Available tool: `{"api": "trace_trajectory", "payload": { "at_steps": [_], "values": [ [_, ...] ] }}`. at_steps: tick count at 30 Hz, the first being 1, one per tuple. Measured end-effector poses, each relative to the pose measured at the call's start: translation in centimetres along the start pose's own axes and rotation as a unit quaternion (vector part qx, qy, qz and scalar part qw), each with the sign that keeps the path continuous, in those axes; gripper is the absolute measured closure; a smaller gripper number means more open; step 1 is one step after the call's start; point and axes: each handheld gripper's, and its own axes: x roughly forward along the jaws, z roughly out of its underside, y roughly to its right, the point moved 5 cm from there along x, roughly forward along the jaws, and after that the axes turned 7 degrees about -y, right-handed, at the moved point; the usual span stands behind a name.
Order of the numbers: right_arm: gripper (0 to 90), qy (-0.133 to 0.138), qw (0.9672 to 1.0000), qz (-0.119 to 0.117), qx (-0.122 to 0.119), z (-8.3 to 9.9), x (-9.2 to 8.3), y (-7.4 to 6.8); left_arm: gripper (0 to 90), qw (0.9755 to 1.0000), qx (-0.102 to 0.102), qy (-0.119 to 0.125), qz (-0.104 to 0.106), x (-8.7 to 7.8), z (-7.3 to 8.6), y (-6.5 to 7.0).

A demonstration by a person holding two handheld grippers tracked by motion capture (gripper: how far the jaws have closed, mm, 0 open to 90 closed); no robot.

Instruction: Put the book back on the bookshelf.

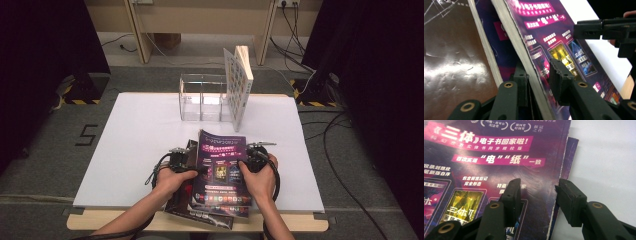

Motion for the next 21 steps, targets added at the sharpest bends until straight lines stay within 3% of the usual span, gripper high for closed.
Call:
{"api": "trace_trajectory", "payload": {
  "at_steps": [1,2,4,8,10,14,21],
  "values": [
    [54.7,0.000,1.0000,0.000,0.000,0.0,0.0,0.0,70.6,1.0000,-0.003,-0.001,0.005,-0.1,-0.1,-0.1],
    [54.8,0.001,1.0000,-0.002,-0.003,0.0,0.0,0.1,77.6,0.9998,-0.002,0.000,0.019,-0.4,-0.3,0.0],
    [56.2,-0.004,1.0000,-0.006,-0.004,0.0,-0.1,0.0,81.4,0.9997,0.001,-0.002,0.023,-0.6,-0.3,0.0],
    [56.7,-0.010,0.9995,-0.030,-0.003,-0.5,-0.4,0.3,83.5,0.9990,0.006,-0.021,0.040,-1.8,-0.1,-0.4],
    [56.7,-0.010,0.9996,-0.027,-0.002,-0.7,-0.5,0.4,83.5,0.9986,0.003,-0.028,0.044,-2.2,0.2,-0.6],
    [56.5,-0.003,0.9997,-0.025,-0.001,-3.0,-0.6,0.9,82.9,0.9985,-0.014,-0.022,0.048,-2.7,1.4,-1.3],
    [56.0,-0.018,0.9993,-0.034,0.001,-5.5,0.6,1.0,82.4,0.9983,-0.015,-0.017,0.054,-3.1,2.2,-1.6]
  ]
}}
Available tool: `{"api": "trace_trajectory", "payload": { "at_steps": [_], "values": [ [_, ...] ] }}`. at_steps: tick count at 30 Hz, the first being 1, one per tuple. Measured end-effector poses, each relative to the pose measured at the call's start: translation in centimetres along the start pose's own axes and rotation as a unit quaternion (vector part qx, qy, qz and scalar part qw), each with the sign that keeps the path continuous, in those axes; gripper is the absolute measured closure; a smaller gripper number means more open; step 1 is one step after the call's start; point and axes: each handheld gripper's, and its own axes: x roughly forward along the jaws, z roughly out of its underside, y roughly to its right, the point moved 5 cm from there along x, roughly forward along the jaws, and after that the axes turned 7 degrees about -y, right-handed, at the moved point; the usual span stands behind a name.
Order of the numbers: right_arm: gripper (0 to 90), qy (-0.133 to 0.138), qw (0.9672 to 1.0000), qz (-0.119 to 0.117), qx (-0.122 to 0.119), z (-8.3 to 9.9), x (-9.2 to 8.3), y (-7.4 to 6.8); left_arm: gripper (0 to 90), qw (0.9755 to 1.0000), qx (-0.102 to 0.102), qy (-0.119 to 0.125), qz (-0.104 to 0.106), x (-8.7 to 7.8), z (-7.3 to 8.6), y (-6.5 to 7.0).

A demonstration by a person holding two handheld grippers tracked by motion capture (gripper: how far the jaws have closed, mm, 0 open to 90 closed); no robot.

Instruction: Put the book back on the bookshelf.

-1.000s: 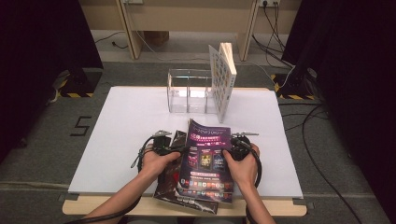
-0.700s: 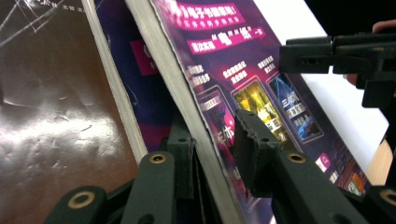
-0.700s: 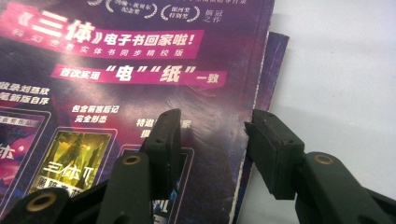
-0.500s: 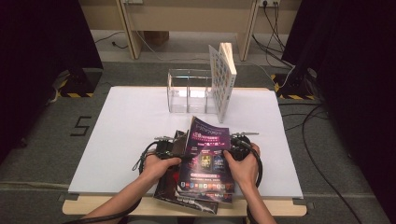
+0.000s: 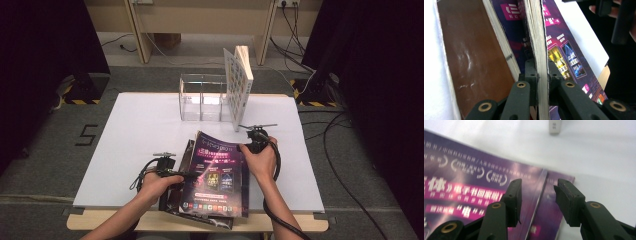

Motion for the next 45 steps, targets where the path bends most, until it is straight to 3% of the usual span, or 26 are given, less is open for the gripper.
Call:
{"api": "trace_trajectory", "payload": {
  "at_steps": [3,14,17,34,39,45],
  "values": [
    [55.8,-0.014,0.9999,-0.006,0.004,-1.0,0.8,0.0,81.6,1.0000,0.000,0.002,-0.002,0.0,0.1,-0.1],
    [55.7,-0.031,0.9994,-0.014,0.008,-1.9,2.5,0.0,80.8,0.9998,0.017,0.005,-0.009,0.1,0.3,-0.2],
    [55.3,-0.035,0.9990,-0.026,0.009,-2.1,3.0,-0.1,80.2,0.9997,0.019,0.006,-0.011,0.1,0.3,-0.3],
    [59.6,-0.024,0.9980,-0.049,0.030,-2.0,3.1,0.2,79.0,0.9990,0.023,0.031,-0.022,0.4,1.1,-0.5],
    [59.1,-0.030,0.9974,-0.057,0.034,-2.1,3.1,0.4,79.2,0.9973,0.044,0.050,-0.028,0.4,1.5,-0.4],
    [56.8,-0.024,0.9975,-0.058,0.032,-2.6,3.4,0.4,79.3,0.9970,0.046,0.057,-0.024,0.5,1.6,-0.5]
  ]
}}
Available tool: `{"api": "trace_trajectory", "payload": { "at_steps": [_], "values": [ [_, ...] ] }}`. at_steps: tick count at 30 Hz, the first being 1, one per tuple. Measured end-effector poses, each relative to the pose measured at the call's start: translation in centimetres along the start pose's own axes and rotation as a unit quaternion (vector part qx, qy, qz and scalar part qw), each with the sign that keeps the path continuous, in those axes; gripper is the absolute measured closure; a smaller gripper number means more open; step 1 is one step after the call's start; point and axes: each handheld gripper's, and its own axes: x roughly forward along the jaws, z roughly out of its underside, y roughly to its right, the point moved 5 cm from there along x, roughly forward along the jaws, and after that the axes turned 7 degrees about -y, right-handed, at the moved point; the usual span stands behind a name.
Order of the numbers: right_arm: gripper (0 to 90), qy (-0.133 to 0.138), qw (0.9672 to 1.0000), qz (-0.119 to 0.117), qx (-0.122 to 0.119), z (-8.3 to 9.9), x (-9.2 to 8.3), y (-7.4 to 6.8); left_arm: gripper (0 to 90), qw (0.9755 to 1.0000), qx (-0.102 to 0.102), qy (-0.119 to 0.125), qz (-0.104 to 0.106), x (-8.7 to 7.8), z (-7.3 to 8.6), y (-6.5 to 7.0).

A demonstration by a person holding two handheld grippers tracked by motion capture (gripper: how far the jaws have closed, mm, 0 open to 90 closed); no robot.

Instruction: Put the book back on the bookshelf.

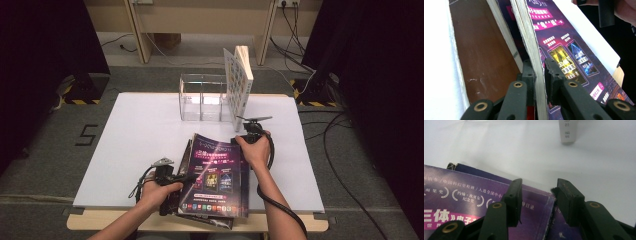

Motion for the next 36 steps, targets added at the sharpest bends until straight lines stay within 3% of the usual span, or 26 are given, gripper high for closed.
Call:
{"api": "trace_trajectory", "payload": {
  "at_steps": [10,16,25,31,36],
  "values": [
    [60.3,0.010,0.9998,-0.009,0.014,0.4,-0.1,0.1,78.9,0.9999,-0.002,0.008,-0.006,0.0,0.2,0.0],
    [60.2,0.014,0.9998,-0.011,0.008,0.5,-0.5,-0.1,78.3,0.9999,-0.009,0.011,-0.008,-0.1,0.3,0.1],
    [60.8,0.025,0.9972,-0.064,0.029,0.4,-2.0,-0.9,75.6,0.9996,-0.025,0.009,-0.008,-0.1,0.3,-0.2],
    [61.8,0.005,0.9947,-0.090,0.048,1.2,-1.9,-0.9,75.9,0.9995,-0.030,0.010,-0.003,-0.1,0.3,-0.2],
    [64.4,-0.009,0.9960,-0.080,0.039,1.7,-1.7,-0.9,75.8,0.9995,-0.029,0.010,-0.005,-0.1,0.2,-0.2]
  ]
}}
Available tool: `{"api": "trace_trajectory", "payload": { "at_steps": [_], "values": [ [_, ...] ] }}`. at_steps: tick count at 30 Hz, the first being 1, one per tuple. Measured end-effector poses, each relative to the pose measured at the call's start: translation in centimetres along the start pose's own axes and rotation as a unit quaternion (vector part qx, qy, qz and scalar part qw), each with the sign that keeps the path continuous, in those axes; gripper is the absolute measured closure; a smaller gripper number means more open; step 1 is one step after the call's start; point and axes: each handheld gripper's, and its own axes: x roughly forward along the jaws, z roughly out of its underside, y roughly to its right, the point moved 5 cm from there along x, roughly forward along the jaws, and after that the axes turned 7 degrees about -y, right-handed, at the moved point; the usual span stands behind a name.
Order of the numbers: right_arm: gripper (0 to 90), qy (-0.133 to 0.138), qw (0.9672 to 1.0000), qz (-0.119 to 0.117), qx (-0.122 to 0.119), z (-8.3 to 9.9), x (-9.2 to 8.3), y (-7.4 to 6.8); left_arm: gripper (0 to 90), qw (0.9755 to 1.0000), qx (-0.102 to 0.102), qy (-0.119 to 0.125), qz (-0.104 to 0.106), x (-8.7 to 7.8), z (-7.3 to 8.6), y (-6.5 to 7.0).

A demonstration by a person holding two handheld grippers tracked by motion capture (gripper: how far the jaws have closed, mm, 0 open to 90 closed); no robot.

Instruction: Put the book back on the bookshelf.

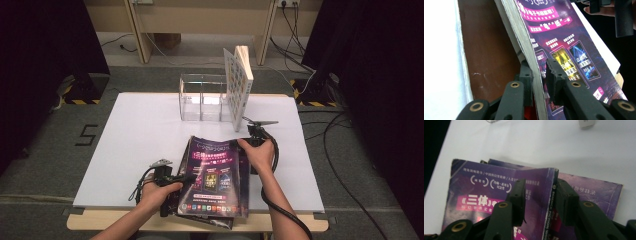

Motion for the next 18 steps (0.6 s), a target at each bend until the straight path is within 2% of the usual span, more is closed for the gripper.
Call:
{"api": "trace_trajectory", "payload": {
  "at_steps": [1,2,4,7,8,10,13,16,18],
  "values": [
    [65.3,-0.001,1.0000,0.004,-0.005,0.0,0.0,-0.1,75.7,1.0000,0.001,0.001,-0.002,0.0,0.0,0.0],
    [69.8,-0.010,0.9998,0.014,-0.013,0.1,-0.1,-0.3,75.5,1.0000,0.003,0.001,-0.003,0.0,0.0,0.0],
    [70.9,-0.015,0.9997,0.013,-0.014,0.2,-0.1,-0.5,75.4,1.0000,0.003,-0.001,-0.003,-0.1,0.0,0.0],
    [74.7,-0.025,0.9994,0.001,-0.023,0.5,-0.2,-0.8,74.8,1.0000,0.002,-0.005,-0.003,-0.2,-0.1,0.0],
    [78.0,-0.026,0.9994,-0.010,-0.020,0.5,-0.4,-1.1,73.6,1.0000,0.007,-0.005,-0.004,-0.2,-0.1,0.0],
    [79.0,-0.027,0.9994,-0.013,-0.020,0.5,-0.5,-1.2,73.0,0.9998,0.013,-0.009,-0.008,-0.3,-0.2,0.0],
    [82.1,-0.025,0.9993,-0.022,-0.018,0.3,-0.8,-1.7,67.6,0.9998,0.013,-0.012,-0.010,-0.5,-0.3,-0.1],
    [83.4,-0.018,0.9992,-0.030,-0.018,0.3,-1.3,-2.2,58.7,0.9993,0.023,-0.017,-0.024,-0.9,-0.1,-0.2],
    [83.6,-0.014,0.9992,-0.033,-0.018,0.3,-1.5,-2.3,57.7,0.9989,0.030,-0.016,-0.034,-1.4,0.1,-0.3]
  ]
}}
